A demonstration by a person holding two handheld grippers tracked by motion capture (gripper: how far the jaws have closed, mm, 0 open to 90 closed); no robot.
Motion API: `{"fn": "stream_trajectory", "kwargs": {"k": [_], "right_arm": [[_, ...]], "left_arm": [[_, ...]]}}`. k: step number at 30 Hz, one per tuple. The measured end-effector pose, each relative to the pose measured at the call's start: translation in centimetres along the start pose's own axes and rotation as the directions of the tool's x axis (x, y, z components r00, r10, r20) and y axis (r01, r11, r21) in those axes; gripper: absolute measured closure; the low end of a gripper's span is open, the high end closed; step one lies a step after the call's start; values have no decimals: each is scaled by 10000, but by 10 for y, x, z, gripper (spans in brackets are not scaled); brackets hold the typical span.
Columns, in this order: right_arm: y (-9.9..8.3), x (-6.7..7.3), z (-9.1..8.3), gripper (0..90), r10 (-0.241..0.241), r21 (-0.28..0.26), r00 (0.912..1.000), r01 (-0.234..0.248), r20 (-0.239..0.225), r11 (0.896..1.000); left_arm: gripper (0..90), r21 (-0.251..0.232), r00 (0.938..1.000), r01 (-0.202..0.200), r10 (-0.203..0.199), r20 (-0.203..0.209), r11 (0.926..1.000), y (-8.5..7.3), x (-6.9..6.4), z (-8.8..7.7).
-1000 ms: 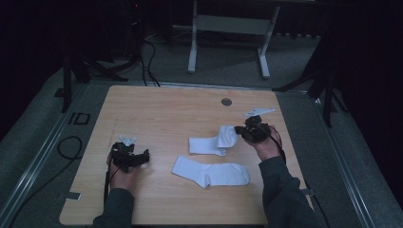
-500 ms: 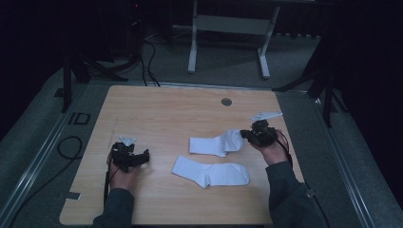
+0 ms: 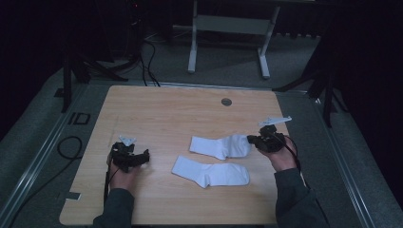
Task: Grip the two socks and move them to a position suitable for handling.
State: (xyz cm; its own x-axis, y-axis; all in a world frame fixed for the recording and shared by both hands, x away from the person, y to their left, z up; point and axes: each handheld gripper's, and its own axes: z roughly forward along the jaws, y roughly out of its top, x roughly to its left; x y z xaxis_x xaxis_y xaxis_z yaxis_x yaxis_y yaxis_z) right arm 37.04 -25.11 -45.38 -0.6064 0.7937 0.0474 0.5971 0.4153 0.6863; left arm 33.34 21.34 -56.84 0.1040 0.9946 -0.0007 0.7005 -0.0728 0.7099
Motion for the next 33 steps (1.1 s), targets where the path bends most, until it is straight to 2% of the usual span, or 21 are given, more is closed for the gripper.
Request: {"fn": "stream_trajectory", "kwargs": {"k": [5,7,8,9,10,11,13,14,15,16,19,23,25,33], "right_arm": [[-6,-2,-8,891,165,-24,9999,-165,9,9999],[-8,-7,-9,890,54,94,9995,-57,316,9999],[-8,-7,-9,890,54,94,9995,-57,316,9999],[-9,-9,-7,889,-42,258,9980,25,629,9997],[-13,-14,-1,888,-296,589,9925,228,1184,9980],[-13,-14,-1,888,-296,589,9925,228,1184,9980],[-17,-21,5,884,-392,812,9878,272,1505,9963],[-21,-28,10,851,-268,950,9852,107,1693,9954],[-21,-28,10,851,-268,950,9852,107,1693,9954],[-24,-33,13,818,-56,938,9827,-120,1850,9955],[-24,-35,12,795,33,835,9790,-207,2037,9963],[-20,-32,7,747,126,464,9850,-208,1719,9987],[-15,-27,6,719,-115,228,9878,80,1551,9997],[2,-12,8,685,-419,-193,9953,437,868,9989]], "left_arm": [[145,-3,10000,-2,2,0,10000,0,0,0],[145,-3,10000,-4,4,0,10000,0,0,0],[145,-5,10000,-1,1,0,10000,0,0,0],[145,-6,10000,0,0,1,10000,0,0,0],[144,-3,10000,-9,9,0,10000,0,0,0],[145,-3,10000,-8,8,1,10000,0,0,0],[145,-2,10000,-5,5,-1,10000,0,0,0],[145,-2,10000,-11,11,-1,10000,0,0,0],[145,-4,10000,-15,15,0,10000,0,0,0],[145,3,10000,-24,24,1,10000,0,0,0],[145,-3,10000,-17,17,2,10000,0,0,0],[145,4,10000,-28,28,4,10000,0,0,0],[145,2,10000,-21,21,5,10000,0,0,0],[145,-30,10000,-27,28,50,10000,-1,-1,-1]]}}
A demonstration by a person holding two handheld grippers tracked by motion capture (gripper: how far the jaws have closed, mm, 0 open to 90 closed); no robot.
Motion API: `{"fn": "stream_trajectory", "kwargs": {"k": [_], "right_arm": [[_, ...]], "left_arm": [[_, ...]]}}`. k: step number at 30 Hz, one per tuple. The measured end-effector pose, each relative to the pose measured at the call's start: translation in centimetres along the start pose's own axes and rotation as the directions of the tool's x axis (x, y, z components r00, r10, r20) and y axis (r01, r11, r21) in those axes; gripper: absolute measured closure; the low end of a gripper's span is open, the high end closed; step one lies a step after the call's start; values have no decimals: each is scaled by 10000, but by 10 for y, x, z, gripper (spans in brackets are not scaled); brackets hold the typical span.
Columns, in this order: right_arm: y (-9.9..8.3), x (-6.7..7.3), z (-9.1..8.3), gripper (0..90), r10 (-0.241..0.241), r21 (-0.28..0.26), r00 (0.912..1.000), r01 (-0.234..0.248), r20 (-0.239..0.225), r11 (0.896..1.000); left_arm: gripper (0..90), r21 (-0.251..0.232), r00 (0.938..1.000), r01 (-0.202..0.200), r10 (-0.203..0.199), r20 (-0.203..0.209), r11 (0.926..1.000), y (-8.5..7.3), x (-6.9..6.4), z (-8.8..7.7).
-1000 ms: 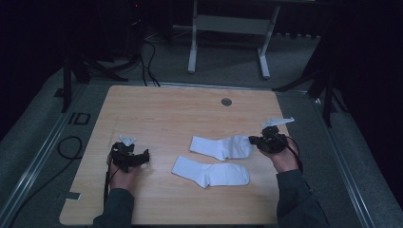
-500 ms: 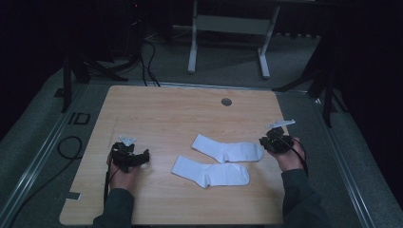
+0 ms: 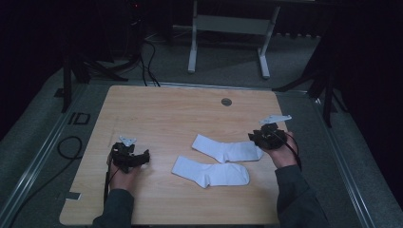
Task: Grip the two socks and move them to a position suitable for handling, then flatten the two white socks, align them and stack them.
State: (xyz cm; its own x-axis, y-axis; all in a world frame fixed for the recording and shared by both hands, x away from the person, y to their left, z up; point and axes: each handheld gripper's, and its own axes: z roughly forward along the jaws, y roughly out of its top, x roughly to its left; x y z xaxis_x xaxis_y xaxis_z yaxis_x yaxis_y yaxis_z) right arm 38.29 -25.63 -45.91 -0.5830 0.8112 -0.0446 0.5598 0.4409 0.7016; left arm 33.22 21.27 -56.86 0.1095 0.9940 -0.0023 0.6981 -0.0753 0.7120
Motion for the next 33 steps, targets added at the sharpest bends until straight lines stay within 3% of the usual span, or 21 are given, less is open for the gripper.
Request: {"fn": "stream_trajectory", "kwargs": {"k": [5,13,33], "right_arm": [[9,9,7,674,-188,-74,9991,185,-367,9998],[17,19,17,646,-32,-210,9940,9,-1097,9998],[24,37,31,623,-701,-162,9876,685,-1402,9975]], "left_arm": [[145,-1,10000,-1,1,-1,10000,0,0,0],[145,-6,10000,-8,8,3,10000,0,0,0],[145,-12,10000,1,-1,13,10000,0,0,0]]}}
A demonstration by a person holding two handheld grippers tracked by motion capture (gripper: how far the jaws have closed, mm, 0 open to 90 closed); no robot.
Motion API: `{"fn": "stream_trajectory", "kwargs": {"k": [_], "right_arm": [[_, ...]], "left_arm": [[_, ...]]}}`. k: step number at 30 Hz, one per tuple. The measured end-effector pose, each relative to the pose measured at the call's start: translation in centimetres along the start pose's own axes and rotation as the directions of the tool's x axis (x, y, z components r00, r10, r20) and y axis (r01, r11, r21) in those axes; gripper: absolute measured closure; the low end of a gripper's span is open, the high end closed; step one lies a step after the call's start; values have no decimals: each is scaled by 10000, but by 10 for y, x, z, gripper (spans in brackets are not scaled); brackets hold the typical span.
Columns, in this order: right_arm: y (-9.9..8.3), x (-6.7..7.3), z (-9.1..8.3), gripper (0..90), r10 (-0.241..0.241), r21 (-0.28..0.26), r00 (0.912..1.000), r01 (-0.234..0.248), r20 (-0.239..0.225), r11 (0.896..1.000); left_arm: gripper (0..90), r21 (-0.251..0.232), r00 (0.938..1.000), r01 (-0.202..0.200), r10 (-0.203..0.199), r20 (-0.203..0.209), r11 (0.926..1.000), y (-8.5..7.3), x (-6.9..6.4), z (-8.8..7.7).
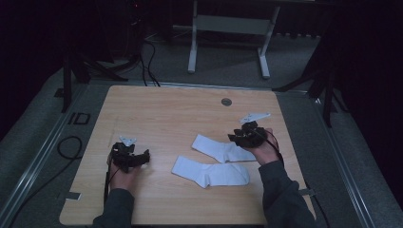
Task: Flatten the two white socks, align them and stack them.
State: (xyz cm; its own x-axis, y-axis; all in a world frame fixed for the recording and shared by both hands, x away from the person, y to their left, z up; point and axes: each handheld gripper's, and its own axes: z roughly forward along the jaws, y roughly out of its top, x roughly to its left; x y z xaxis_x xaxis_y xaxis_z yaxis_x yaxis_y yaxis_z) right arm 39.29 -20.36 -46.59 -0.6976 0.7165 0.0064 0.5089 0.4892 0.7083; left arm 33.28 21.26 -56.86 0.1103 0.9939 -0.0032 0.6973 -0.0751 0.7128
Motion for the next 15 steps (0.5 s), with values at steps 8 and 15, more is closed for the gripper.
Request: {"fn": "stream_trajectory", "kwargs": {"k": [8,15], "right_arm": [[3,5,14,619,-402,208,9991,405,-148,9990],[4,16,30,608,-985,538,9946,1001,-312,9935]], "left_arm": [[145,22,10000,-27,27,1,10000,0,0,0],[145,11,10000,-26,26,-3,10000,0,0,0]]}}
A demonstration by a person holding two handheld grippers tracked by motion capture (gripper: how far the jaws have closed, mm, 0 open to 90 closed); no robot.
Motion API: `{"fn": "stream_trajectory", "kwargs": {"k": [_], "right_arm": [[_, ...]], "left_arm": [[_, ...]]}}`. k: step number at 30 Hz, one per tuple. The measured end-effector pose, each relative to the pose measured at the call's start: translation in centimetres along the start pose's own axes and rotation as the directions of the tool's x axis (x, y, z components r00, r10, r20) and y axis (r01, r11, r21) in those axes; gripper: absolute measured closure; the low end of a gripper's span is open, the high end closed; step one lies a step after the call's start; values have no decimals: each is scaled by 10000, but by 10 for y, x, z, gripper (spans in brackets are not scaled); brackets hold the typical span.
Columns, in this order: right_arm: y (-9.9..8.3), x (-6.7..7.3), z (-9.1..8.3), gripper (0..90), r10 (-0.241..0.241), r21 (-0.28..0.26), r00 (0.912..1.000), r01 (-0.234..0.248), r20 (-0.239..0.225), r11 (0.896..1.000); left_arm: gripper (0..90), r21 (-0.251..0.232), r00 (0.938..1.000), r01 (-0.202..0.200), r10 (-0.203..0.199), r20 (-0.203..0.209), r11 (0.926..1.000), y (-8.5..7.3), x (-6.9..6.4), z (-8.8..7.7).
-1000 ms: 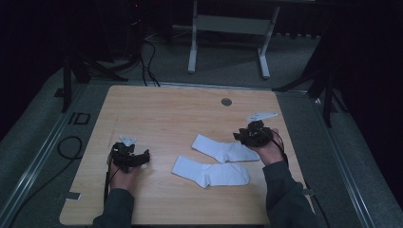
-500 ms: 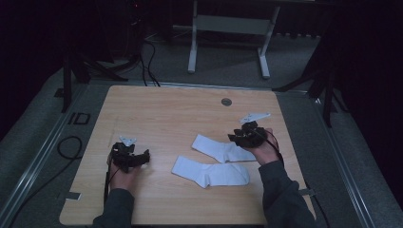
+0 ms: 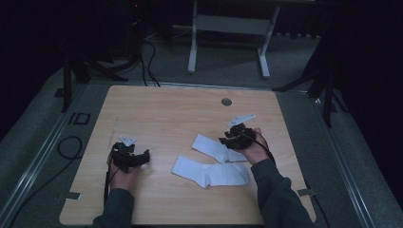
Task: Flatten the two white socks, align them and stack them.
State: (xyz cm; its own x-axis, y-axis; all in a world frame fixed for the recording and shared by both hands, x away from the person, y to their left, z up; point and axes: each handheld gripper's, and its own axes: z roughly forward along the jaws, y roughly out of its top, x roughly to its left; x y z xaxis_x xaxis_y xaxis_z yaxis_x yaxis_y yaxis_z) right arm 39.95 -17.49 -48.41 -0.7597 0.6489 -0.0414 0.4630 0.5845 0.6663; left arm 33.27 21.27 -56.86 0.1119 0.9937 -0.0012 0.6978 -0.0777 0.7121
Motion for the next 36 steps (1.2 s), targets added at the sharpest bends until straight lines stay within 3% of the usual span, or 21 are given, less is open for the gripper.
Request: {"fn": "stream_trajectory", "kwargs": {"k": [8,19,25,28,31,36], "right_arm": [[2,10,22,598,-362,385,9988,375,-344,9986],[-1,8,57,571,67,932,9974,0,-717,9956],[-3,11,67,526,-23,1103,9956,127,-936,9938],[-6,12,74,516,-76,1334,9966,185,-816,9909],[-6,12,74,583,-95,1285,9977,180,-667,9915],[-7,11,72,819,-217,1287,9982,287,-553,9913]], "left_arm": [[145,12,10000,15,-15,7,10000,0,0,0],[145,6,10000,11,-11,-1,10000,0,0,0],[145,12,10000,2,-2,3,10000,0,0,0],[145,11,10000,11,-11,6,10000,0,0,0],[145,8,10000,9,-9,0,10000,0,0,0],[146,16,10000,5,-5,-10,10000,0,0,0]]}}
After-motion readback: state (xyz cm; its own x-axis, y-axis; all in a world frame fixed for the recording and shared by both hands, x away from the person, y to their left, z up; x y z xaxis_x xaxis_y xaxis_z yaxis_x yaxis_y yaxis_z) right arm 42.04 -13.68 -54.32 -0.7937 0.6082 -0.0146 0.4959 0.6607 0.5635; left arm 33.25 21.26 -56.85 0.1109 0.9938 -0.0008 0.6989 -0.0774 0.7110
